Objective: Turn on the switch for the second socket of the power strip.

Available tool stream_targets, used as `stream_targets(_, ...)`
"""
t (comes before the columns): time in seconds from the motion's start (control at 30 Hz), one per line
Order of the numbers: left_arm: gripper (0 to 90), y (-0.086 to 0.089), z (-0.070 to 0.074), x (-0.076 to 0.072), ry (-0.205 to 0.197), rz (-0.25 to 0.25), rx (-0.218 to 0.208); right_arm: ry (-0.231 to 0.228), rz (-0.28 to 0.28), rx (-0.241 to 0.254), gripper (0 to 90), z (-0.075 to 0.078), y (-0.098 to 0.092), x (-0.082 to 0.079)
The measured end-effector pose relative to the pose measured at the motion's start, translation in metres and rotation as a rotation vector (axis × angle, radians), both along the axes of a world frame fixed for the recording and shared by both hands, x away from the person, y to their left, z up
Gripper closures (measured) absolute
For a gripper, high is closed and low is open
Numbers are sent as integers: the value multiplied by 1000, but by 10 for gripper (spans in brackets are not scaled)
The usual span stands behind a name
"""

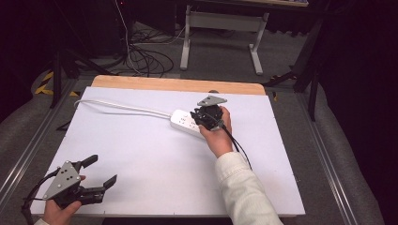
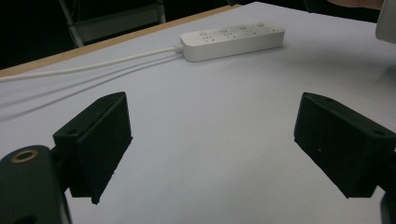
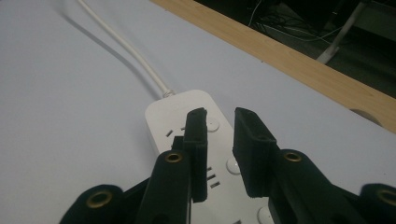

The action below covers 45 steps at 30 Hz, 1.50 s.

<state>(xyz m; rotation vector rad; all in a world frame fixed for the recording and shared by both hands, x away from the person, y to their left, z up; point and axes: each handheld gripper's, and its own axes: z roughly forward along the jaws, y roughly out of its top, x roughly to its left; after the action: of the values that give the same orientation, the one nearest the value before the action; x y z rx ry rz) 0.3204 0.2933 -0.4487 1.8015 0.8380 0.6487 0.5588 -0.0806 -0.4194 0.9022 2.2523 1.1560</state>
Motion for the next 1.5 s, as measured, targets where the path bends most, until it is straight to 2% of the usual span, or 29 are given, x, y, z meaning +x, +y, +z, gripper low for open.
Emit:
stream_targets(0.17,117,1,0,1,-6,-4,12,-13,9,16,718,9,-4,-5)
stream_targets(0.43,117,0,0,0,0,-1,4,-8,31,25,642,17,-6,-13)
stream_targets(0.53,117,0,0,0,-2,0,4,-6,37,19,601,18,-8,-14)
stream_targets(0.73,117,0,0,0,-6,0,8,-27,30,54,463,27,-16,-23)
stream_targets(0.9,117,0,1,0,-6,-1,7,-19,52,91,361,36,-29,-37)
stream_targets(1.13,117,-1,0,0,-1,-2,7,-15,69,164,296,45,-52,-61)
stream_targets(1.27,117,-1,0,1,0,1,7,-14,80,179,255,48,-68,-75)
stream_targets(1.5,117,-2,0,0,1,2,9,-14,120,183,239,44,-85,-94)
